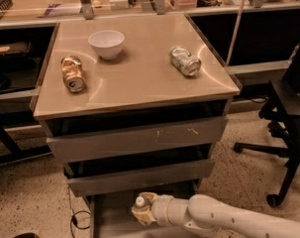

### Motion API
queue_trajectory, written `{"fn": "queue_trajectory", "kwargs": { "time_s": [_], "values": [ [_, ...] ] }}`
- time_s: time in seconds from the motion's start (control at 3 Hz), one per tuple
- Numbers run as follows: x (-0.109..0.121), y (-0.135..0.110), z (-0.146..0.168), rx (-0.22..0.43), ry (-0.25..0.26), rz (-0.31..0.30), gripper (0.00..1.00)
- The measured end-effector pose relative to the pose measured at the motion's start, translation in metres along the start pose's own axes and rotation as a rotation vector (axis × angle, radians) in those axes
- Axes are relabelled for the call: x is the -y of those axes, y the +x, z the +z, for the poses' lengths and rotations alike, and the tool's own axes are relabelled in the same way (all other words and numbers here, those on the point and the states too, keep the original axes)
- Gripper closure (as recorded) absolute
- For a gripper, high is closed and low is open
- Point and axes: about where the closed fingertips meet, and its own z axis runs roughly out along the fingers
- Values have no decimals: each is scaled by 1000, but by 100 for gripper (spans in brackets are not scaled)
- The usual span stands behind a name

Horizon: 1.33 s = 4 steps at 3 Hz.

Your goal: Pick blue plastic bottle from bottom drawer and place on counter

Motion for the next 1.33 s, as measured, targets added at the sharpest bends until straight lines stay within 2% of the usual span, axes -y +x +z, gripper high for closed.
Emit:
{"fn": "queue_trajectory", "kwargs": {
  "time_s": [0.33, 0.67, 1.0, 1.33],
  "values": [
    [-8, -43, -24, 45, 4, -17, 100],
    [-14, -88, -50, 59, 24, -42, 100],
    [-16, -140, -79, 48, 53, -107, 100],
    [-16, -140, -79, 48, 53, -107, 100]
  ]
}}
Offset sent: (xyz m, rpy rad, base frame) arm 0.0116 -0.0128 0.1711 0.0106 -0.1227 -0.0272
